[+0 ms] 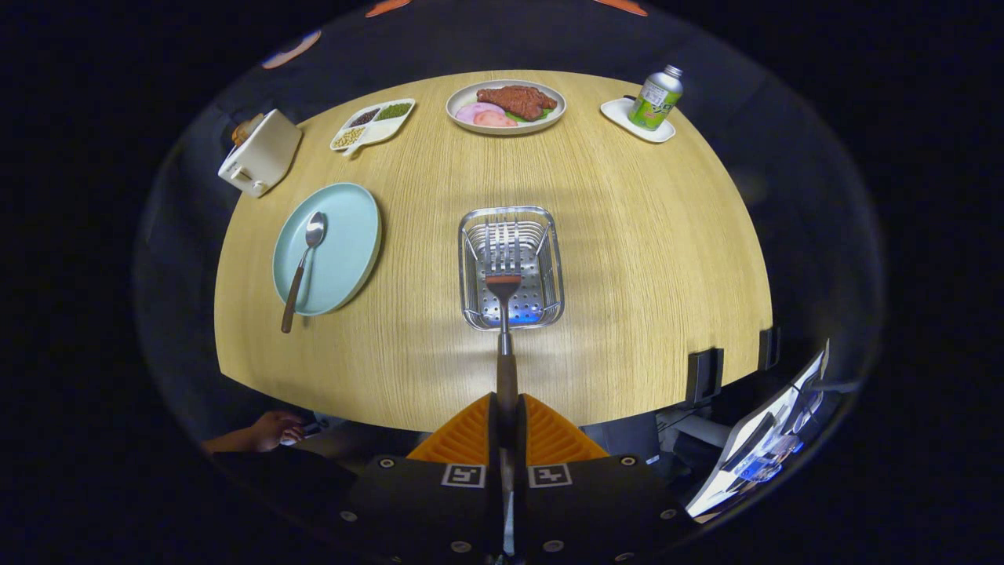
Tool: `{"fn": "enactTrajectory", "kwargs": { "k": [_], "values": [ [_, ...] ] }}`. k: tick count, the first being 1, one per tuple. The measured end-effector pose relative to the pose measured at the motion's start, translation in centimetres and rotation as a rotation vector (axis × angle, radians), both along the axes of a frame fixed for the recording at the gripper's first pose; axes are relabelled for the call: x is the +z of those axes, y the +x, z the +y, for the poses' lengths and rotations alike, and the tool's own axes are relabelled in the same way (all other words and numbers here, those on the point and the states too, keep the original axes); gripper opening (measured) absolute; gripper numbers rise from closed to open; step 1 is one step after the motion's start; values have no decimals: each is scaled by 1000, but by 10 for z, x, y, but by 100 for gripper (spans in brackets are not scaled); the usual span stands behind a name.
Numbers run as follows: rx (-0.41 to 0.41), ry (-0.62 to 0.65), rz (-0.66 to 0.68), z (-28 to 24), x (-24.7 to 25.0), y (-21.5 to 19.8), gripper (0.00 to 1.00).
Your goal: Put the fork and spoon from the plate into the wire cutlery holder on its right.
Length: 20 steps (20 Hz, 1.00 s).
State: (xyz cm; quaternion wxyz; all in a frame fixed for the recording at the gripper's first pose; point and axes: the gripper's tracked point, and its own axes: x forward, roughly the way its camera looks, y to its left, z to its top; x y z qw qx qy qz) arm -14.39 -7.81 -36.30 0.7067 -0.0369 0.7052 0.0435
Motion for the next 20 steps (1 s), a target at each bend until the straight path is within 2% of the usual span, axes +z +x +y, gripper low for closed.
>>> {"fn": "enactTrajectory", "kwargs": {
  "k": [4,6,11,13,19,20],
  "values": [
    [104,7,73,-12,1,4,5],
    [125,15,113,-13,-2,4,5],
    [64,53,158,-16,-9,12,6],
    [10,101,124,-8,-6,26,10],
    [-10,98,27,-9,9,50,21],
    [-11,96,2,-8,13,55,26]
  ]
}}
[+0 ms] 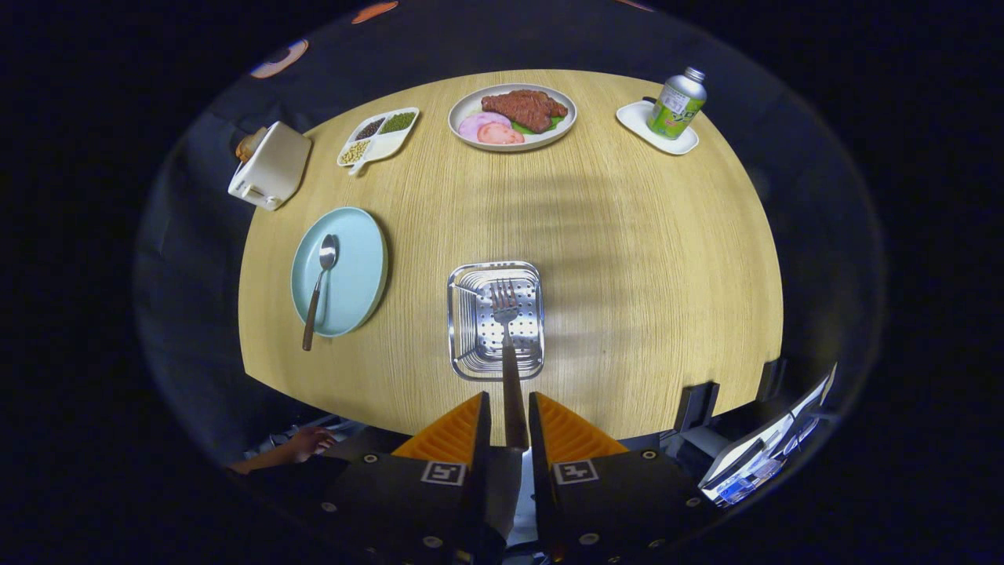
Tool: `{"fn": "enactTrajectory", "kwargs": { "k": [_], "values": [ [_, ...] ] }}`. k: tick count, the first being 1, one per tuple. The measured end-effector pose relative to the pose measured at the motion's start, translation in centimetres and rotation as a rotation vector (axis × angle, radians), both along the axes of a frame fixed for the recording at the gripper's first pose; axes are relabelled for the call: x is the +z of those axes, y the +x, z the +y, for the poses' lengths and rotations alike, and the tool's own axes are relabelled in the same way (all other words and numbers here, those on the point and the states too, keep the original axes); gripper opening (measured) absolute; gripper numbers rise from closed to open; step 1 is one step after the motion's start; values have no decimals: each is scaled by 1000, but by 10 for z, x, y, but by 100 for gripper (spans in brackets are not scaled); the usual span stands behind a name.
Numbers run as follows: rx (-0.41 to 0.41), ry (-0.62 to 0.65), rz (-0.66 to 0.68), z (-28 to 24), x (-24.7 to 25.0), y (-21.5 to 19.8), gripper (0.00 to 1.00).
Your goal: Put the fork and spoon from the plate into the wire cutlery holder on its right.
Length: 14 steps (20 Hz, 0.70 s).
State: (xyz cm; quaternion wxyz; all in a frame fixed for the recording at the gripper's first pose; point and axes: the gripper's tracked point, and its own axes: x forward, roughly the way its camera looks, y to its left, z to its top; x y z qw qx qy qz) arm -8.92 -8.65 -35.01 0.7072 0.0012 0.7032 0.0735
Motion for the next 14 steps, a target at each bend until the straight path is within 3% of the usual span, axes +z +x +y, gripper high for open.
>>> {"fn": "enactTrajectory", "kwargs": {
  "k": [3,8,10,14],
  "values": [
    [-9,19,-79,13,17,15,35],
    [-4,93,-194,66,39,34,69],
    [3,117,-223,92,44,38,75],
    [1,160,-249,142,42,38,77]
  ]
}}
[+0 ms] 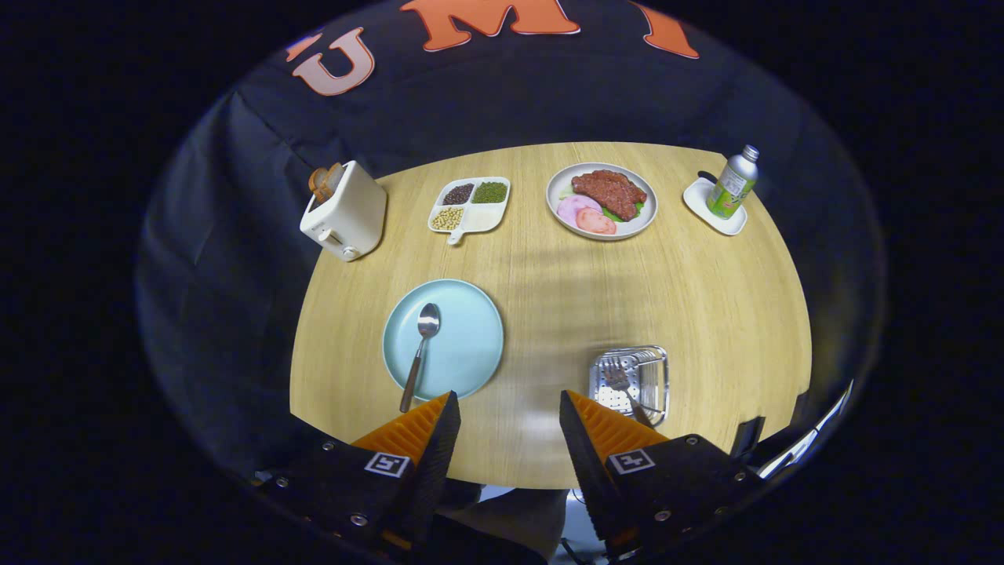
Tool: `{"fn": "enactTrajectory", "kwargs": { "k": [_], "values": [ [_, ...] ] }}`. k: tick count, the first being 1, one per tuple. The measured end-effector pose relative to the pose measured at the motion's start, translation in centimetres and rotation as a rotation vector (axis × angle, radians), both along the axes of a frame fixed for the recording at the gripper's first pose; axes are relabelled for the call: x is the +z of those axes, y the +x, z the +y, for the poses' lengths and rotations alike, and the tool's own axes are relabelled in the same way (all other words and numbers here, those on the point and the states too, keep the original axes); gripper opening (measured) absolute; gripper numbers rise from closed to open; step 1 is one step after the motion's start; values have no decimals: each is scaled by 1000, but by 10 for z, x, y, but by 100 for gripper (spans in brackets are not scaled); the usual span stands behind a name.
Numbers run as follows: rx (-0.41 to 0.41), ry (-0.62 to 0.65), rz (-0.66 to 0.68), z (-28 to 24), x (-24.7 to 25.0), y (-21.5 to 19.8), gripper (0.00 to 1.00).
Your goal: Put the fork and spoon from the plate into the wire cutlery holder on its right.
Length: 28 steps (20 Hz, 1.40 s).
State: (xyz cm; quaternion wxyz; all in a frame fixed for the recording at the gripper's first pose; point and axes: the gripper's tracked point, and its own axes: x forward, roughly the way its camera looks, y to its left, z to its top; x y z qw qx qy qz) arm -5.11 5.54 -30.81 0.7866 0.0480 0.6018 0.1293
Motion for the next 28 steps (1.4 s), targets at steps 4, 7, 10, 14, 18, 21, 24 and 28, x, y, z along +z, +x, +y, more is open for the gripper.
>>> {"fn": "enactTrajectory", "kwargs": {
  "k": [4,7,10,14,18,21,24,28],
  "values": [
    [4,25,12,42,-17,-5,78],
    [27,38,17,74,-28,-8,78],
    [57,47,26,105,-42,-12,78],
    [83,37,82,133,-64,-21,78],
    [82,31,154,152,-91,-28,78],
    [68,12,205,157,-117,-31,78],
    [52,6,251,164,-137,-34,72],
    [54,-33,283,164,-156,-37,61]
  ]
}}
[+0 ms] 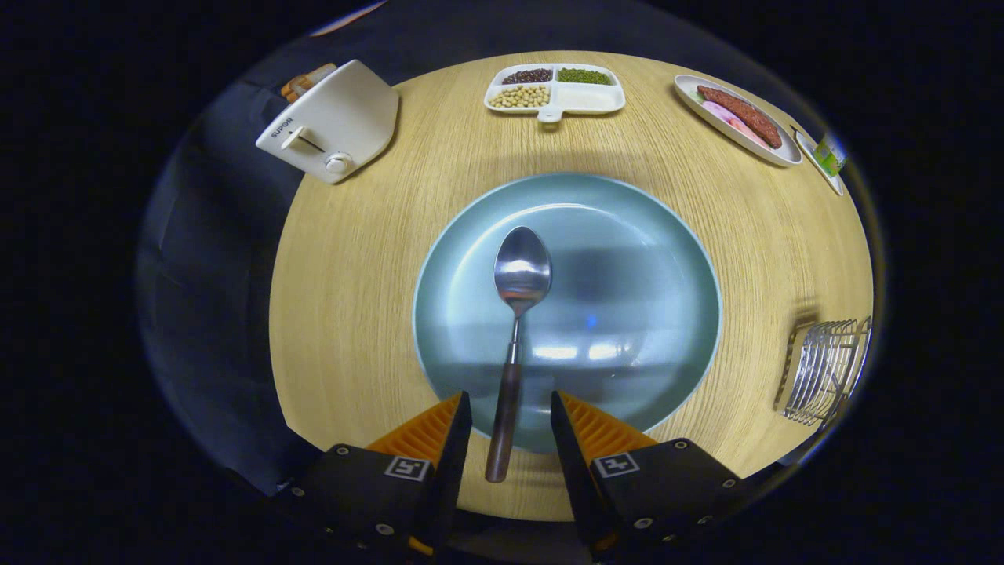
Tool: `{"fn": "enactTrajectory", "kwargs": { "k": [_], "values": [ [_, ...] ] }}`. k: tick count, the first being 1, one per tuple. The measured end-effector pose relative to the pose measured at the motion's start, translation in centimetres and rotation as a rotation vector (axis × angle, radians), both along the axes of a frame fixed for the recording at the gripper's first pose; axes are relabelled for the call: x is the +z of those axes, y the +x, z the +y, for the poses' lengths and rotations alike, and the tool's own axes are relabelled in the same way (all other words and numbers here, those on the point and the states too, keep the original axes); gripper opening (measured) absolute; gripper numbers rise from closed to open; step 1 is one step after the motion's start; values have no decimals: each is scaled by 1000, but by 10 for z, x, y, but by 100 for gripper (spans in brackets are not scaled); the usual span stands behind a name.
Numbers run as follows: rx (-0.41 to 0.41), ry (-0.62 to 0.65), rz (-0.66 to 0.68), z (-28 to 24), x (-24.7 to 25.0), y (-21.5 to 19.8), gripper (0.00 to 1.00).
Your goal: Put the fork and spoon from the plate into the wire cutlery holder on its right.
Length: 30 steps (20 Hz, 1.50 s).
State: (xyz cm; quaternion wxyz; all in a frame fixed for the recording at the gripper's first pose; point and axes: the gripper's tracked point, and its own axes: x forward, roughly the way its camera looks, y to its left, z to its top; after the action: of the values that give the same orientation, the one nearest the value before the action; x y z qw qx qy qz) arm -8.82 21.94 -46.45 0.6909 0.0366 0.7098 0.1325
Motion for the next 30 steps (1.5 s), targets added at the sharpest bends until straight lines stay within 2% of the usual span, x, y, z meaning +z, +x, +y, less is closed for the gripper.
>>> {"fn": "enactTrajectory", "kwargs": {
  "k": [5,9,12,16,20,25,30],
  "values": [
    [-22,-19,9,-2,-16,0,44],
    [-38,-23,24,-8,-16,0,15],
    [-47,-15,13,-10,-11,3,6],
    [-69,23,-23,-22,13,9,5],
    [-90,26,-76,-59,50,16,5],
    [-152,-30,-118,-136,87,13,5],
    [-198,-95,-87,-212,99,-15,5]
  ]
}}
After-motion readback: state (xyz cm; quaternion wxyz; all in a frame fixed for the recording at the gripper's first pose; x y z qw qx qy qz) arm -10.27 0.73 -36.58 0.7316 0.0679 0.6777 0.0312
